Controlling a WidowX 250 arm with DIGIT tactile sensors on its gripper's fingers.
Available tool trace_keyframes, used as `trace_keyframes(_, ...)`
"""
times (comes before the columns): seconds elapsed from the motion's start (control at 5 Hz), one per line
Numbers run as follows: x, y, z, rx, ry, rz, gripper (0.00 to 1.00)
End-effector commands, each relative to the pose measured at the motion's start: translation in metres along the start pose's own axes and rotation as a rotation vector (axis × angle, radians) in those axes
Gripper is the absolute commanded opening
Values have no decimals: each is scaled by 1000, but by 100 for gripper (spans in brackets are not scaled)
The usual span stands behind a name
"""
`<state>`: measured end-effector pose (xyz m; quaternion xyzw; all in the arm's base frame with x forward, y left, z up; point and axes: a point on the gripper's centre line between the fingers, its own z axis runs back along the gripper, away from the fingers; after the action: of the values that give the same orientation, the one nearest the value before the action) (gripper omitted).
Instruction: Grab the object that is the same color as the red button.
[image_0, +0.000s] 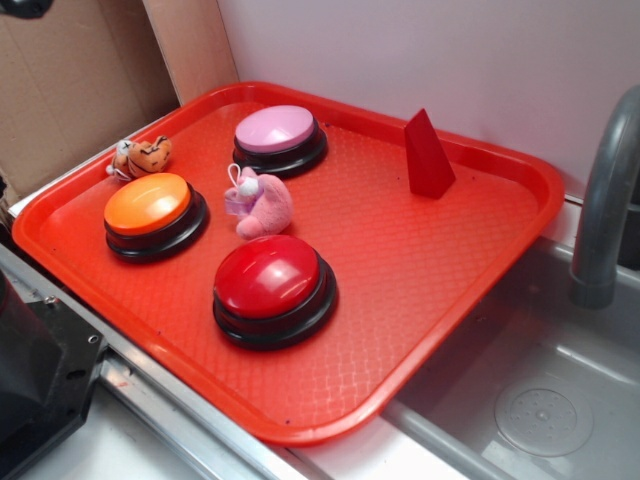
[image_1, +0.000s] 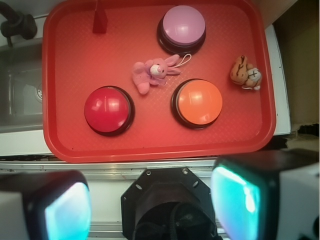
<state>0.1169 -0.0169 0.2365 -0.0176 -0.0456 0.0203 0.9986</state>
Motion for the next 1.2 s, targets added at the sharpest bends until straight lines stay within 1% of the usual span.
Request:
trace_keyframes(0.0, 0, 0, 0, 0, 0, 0, 100)
trace_keyframes(0.2, 41, -2, -21, -5, -31, 4, 100)
trace_keyframes(0.4, 74, -6, -40, 28, -109, 93, 100)
trace_keyframes(0.6, 107, -15, -63, 29, -183, 146, 100)
trace_keyframes(0.8, 138, -29, -92, -13, -289, 146, 100)
trace_keyframes(1.0, 165, -49, -119, -26, -375, 126, 100)
